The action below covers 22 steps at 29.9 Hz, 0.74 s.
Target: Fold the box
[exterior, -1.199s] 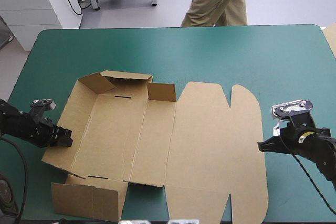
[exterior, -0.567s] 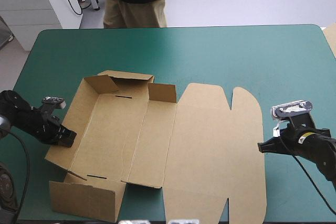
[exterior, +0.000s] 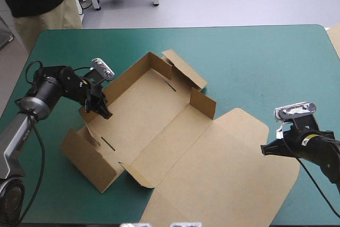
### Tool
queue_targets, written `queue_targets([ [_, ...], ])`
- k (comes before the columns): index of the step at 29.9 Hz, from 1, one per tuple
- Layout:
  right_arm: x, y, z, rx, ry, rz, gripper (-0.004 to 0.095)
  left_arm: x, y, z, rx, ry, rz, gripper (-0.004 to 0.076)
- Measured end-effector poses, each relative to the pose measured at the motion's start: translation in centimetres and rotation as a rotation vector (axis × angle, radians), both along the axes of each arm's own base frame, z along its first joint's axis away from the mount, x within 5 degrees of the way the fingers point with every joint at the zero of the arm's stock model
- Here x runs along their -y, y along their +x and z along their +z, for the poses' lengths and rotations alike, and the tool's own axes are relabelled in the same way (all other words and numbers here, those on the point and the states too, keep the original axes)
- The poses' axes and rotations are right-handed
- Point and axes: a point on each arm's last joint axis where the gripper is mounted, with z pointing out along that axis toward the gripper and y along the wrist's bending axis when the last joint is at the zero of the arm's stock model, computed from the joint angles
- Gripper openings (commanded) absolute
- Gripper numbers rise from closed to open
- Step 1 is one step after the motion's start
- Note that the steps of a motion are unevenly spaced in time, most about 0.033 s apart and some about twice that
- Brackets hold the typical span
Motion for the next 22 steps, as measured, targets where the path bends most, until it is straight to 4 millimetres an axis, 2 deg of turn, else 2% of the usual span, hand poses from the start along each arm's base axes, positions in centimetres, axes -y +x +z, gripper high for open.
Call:
queue_targets([
  [12, 0.0, 0.0, 0.0, -0.007, 0.012, -0.014, -0.0021, 9.7, 4.2, 1.3, 0.269, 0.163, -0.298, -0.0008],
  [18, 0.0, 0.0, 0.0, -0.008, 0.016, -0.02, -0.0021, 13.5, 4.2, 3.7, 0.555, 0.229, -0.435, -0.0008],
  [22, 0.0, 0.0, 0.0, -0.008, 0.017, -0.02, -0.0021, 15.6, 3.6, 4.5, 0.674, 0.257, -0.519, -0.0008],
])
